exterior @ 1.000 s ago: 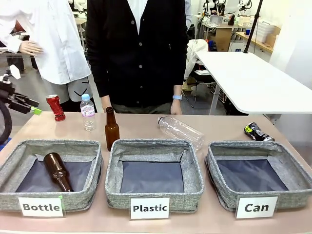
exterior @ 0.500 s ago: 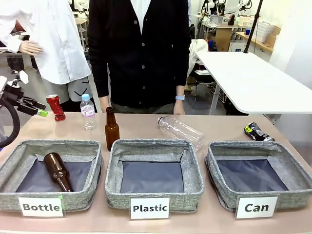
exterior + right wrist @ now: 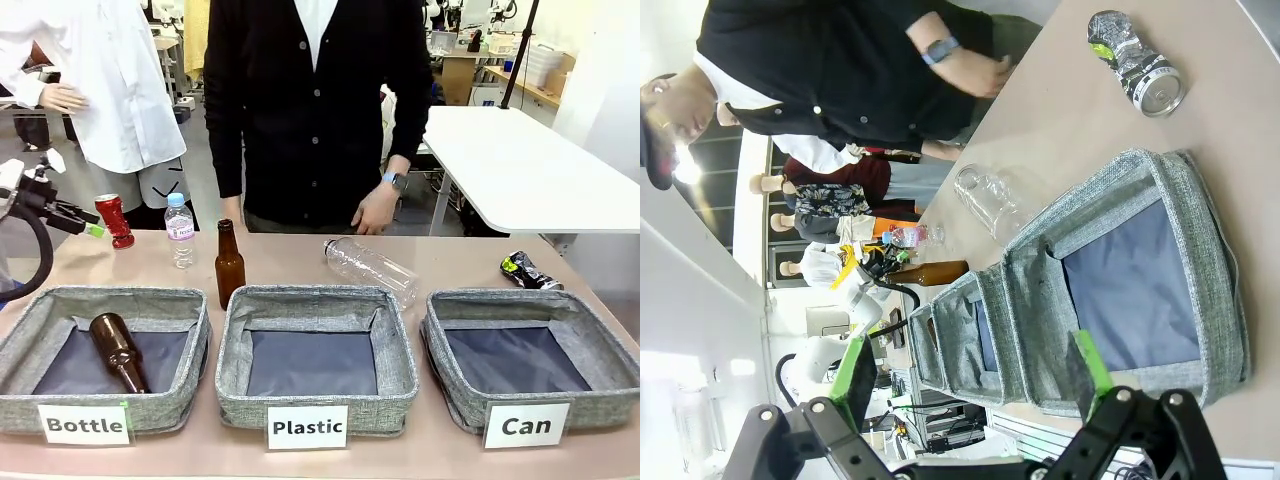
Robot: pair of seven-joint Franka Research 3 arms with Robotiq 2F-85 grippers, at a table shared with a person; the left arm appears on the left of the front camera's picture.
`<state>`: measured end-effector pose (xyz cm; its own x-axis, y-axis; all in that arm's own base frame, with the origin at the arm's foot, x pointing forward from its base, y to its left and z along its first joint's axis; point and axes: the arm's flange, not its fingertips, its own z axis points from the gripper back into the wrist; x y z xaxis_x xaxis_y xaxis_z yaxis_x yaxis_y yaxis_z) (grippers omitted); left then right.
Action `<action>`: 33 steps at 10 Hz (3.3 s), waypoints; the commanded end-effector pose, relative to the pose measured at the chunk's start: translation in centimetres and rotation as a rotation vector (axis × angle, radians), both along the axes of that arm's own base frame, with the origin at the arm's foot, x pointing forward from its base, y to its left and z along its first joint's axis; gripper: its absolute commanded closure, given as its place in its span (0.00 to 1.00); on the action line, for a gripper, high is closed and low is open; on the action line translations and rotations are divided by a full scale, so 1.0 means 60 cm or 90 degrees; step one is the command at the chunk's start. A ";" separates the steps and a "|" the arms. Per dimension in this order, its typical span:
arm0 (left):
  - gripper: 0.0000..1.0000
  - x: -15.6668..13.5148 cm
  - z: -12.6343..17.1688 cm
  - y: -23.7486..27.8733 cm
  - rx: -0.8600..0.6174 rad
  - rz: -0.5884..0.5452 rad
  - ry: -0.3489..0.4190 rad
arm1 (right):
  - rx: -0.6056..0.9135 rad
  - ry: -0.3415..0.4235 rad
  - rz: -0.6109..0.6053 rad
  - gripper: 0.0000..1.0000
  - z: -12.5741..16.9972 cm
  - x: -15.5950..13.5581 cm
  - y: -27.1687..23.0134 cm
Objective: Sort the can waste into the basket.
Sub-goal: Pick up the can waste from the table and place it in the right Fabric basket.
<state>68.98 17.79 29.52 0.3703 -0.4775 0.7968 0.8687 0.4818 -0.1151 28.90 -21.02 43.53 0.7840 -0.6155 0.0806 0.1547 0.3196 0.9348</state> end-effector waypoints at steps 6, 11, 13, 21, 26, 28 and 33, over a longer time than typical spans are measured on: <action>0.00 0.060 -0.041 -0.012 -0.101 -0.022 -0.013 | 0.002 -0.023 0.003 0.00 0.001 0.003 -0.003; 0.00 0.070 -0.053 -0.024 -0.164 -0.007 -0.032 | 0.002 -0.023 0.003 0.00 0.001 0.003 -0.003; 0.00 0.074 -0.059 -0.026 -0.170 -0.017 -0.027 | 0.002 -0.023 0.003 0.00 0.001 0.003 -0.003; 0.85 0.068 -0.051 -0.032 -0.172 -0.058 -0.029 | 0.002 -0.023 0.003 0.00 0.001 0.003 -0.003; 1.00 -0.010 0.039 -0.037 -0.159 -0.076 -0.064 | 0.002 -0.023 0.003 0.00 0.001 0.003 -0.003; 1.00 -0.089 0.140 -0.030 -0.124 -0.120 -0.026 | 0.002 -0.023 0.003 0.00 0.001 0.003 -0.003; 1.00 -0.436 0.234 -0.016 0.034 -0.311 0.005 | 0.002 -0.023 0.003 0.00 0.001 0.003 -0.003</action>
<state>45.95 18.10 45.31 0.1853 -0.5923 0.7841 0.9782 0.0353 -0.2045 28.90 -21.04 43.56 0.7840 -0.6155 0.0812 0.1546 0.3202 0.9346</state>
